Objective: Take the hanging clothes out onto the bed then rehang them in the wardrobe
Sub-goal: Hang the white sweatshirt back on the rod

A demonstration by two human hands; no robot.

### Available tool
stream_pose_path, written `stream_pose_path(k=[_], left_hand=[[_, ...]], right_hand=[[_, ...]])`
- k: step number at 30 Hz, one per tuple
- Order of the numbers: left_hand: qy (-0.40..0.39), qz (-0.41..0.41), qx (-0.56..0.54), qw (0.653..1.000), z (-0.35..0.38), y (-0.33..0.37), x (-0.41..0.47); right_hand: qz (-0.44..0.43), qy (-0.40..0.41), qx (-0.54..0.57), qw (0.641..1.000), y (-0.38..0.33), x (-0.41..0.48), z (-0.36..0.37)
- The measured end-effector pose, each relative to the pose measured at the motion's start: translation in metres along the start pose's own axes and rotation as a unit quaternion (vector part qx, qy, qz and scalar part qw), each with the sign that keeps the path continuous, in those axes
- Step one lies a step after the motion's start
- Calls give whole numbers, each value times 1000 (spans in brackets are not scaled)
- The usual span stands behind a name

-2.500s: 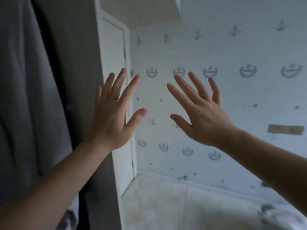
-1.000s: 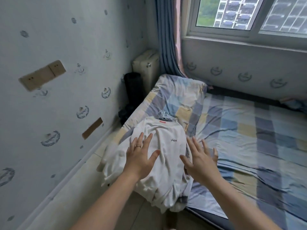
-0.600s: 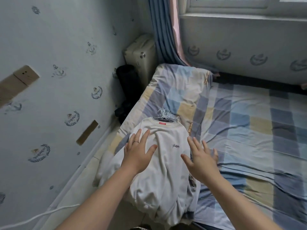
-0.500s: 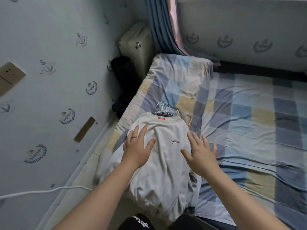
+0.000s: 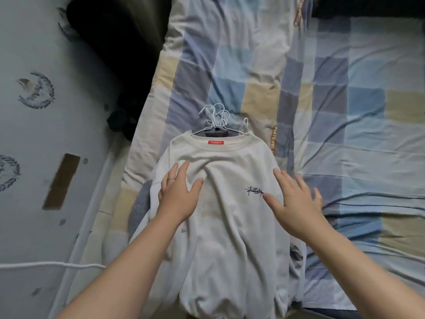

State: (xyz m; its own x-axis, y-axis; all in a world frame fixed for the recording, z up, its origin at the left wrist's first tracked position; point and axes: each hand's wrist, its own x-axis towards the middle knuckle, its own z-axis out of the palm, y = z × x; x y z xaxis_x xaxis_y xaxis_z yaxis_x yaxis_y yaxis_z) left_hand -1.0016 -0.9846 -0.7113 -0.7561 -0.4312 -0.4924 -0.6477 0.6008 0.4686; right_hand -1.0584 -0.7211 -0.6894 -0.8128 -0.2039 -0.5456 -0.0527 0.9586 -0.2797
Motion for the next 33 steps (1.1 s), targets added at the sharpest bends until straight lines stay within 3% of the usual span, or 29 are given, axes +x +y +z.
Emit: stream_pose_path(k=[5,9,16,21,25,29,33], left_hand=[[-16,1,47,999,32,-49,123],[23,37,95,995,48,-67,198],[82,54,149,984,51,-71,251],[86,81,111,987,42,-68,247],[90,125,57,986,22,-62,228],[49,204,-5,978,-14,-54,199],[6,192,-59,980,-60,-32,168]], right_hand=[[4,1,2,1000,1,96,54],[8,30,-23,999,5,173,84],[43,44,-36,997,18,254,109],[56,35,-9,998,19,257,106],[64,43,84,993,14,240,82],[40,24,64,997,11,206,38],[4,45,56,997,0,146,-9]])
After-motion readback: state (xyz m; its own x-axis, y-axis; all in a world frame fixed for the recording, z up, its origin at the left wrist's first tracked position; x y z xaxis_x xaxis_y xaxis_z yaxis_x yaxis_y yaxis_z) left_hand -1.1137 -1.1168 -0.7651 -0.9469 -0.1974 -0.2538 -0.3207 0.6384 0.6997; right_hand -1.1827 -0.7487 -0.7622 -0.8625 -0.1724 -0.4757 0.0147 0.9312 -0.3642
